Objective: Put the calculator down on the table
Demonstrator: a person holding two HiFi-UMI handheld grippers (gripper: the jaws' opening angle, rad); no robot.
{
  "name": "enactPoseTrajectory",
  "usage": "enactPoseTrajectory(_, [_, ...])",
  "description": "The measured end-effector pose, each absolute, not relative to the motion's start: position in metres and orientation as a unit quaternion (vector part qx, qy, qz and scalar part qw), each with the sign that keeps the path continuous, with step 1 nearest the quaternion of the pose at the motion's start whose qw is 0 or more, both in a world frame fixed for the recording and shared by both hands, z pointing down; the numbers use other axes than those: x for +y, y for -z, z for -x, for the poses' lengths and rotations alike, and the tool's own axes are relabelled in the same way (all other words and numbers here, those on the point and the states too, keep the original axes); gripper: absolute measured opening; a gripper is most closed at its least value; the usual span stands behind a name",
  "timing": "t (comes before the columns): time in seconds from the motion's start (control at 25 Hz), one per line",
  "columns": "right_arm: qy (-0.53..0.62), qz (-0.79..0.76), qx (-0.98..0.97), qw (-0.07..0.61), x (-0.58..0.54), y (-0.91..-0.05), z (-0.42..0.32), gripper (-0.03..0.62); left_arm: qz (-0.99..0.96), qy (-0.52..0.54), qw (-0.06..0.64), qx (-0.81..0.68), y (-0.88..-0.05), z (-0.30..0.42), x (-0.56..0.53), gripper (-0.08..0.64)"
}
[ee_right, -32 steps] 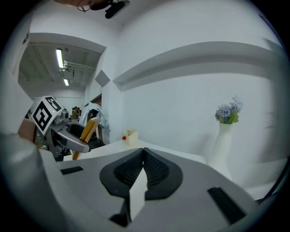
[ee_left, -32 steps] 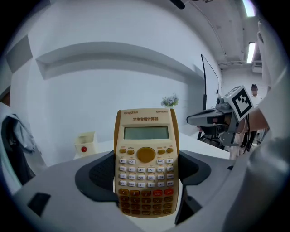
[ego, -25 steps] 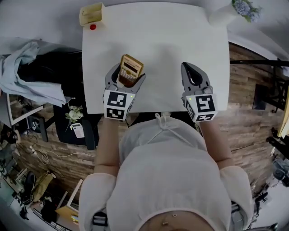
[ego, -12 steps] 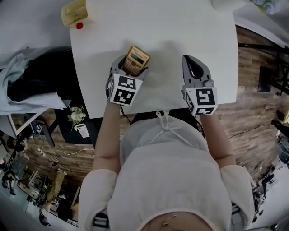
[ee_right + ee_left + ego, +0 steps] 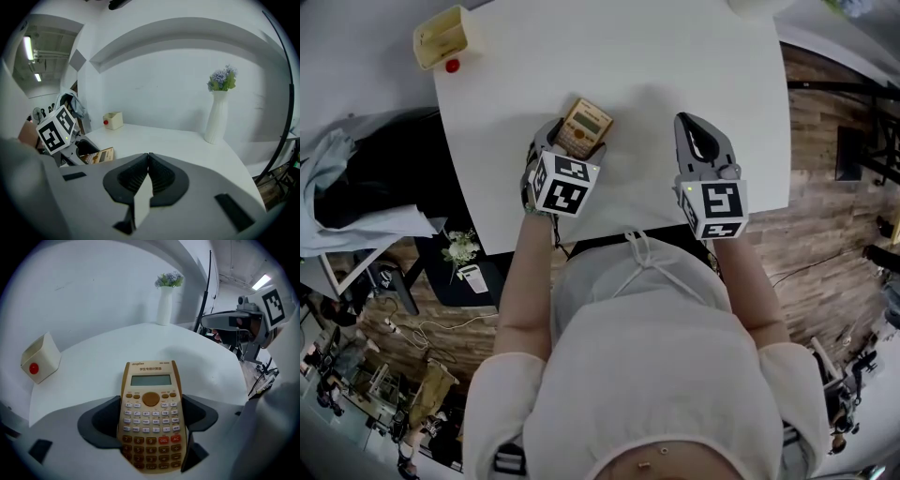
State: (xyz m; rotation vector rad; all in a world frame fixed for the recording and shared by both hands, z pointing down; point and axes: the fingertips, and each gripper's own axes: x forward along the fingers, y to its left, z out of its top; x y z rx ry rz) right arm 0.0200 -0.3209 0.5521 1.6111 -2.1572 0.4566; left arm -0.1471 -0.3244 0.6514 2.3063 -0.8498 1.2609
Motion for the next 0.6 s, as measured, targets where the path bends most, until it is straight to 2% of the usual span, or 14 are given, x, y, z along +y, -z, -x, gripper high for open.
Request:
enactPoseTrajectory(0.28, [-0.169,-0.580,-0.774,0.193,-0.322,-0.548,-0.023,0.006,-0.824,-0.440,0.192,-0.301,-0.651,0.148,-0.324,0.413])
enactPoseTrajectory(0.44, [-0.168,-0.578,-0.777,0.183,-0.321,-0.541,-0.024,0.006,-0.827,-0.426,0.170,-0.326,-0.639,0.147,-0.325,0.406])
enactPoseTrajectory(0.48, [-0.167,-0.578,-0.778,0.180,-0.321,-0.538,-0.025,0.006,-0.829,-0.417,0.162,-0.334,-0.632,0.146,-0.326,0.374])
enactPoseTrajectory(0.56, [-0.165,-0.578,-0.780,0.175,-0.319,-0.532,-0.025,0.006,-0.833,-0.397,0.148,-0.355,-0.615,0.146,-0.328,0.259])
enactPoseTrajectory(0.6, [-0.163,-0.577,-0.781,0.173,-0.319,-0.528,-0.025,0.006,-0.835,-0.386,0.143,-0.366,-0.605,0.147,-0.329,0.236])
